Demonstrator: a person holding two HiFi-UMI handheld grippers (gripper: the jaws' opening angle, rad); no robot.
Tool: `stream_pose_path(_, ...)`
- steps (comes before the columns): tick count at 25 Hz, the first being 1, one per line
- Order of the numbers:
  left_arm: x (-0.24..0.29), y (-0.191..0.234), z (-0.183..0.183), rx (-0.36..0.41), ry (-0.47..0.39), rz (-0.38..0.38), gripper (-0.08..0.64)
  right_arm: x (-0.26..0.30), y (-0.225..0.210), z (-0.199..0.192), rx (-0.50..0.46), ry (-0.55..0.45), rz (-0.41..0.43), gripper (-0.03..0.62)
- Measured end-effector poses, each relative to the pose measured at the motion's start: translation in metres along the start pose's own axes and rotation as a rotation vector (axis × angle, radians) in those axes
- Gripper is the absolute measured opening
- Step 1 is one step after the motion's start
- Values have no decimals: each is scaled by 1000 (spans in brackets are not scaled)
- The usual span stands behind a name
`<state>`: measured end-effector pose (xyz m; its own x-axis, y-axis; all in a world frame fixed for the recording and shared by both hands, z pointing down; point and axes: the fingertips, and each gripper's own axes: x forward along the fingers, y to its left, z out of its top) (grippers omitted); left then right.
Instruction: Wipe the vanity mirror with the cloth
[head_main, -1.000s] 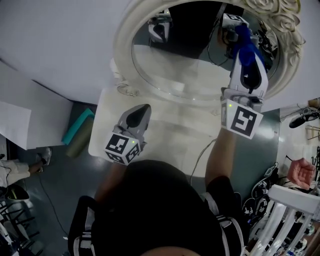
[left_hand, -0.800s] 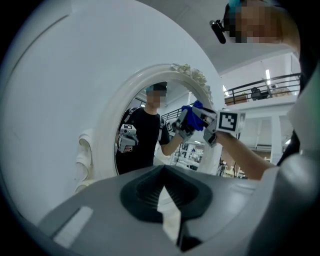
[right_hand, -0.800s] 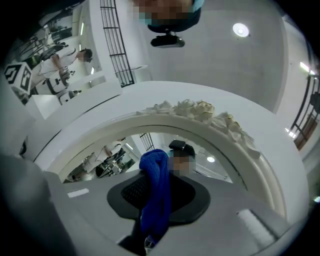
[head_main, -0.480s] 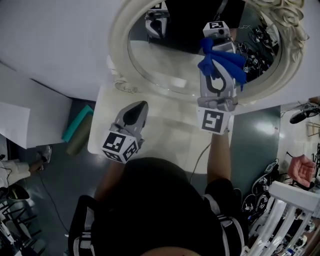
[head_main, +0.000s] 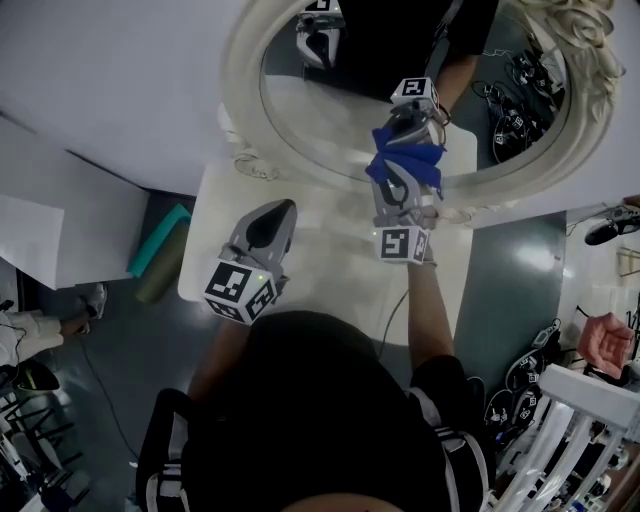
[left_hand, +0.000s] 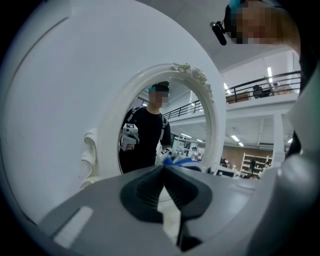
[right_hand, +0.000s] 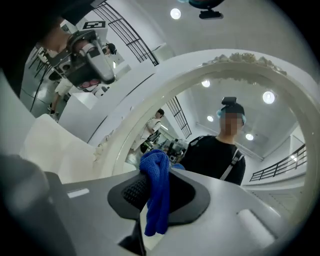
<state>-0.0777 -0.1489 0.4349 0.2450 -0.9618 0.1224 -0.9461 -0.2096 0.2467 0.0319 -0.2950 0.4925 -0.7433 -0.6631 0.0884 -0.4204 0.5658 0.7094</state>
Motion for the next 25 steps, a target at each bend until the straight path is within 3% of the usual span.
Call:
stream_pose_path(8, -2, 0, 3, 9, -5, 4, 9, 5, 59, -63, 154, 190, 176, 71)
stream_pose_path(13, -5, 1, 7, 10, -12, 2, 9, 7, 71, -72, 174, 247, 237, 71)
stream_pose_path(18, -5, -1, 10, 13, -25, -5, 9, 6, 87, -95, 185, 367, 320, 71)
stream_pose_path(22, -6, -1, 10, 11, -31, -6, 9, 3, 84, -93, 237, 349, 299, 72)
stream_pose_path(25, -9, -1, 12, 9, -39, -4, 9, -10, 61, -70, 408, 234, 221, 74)
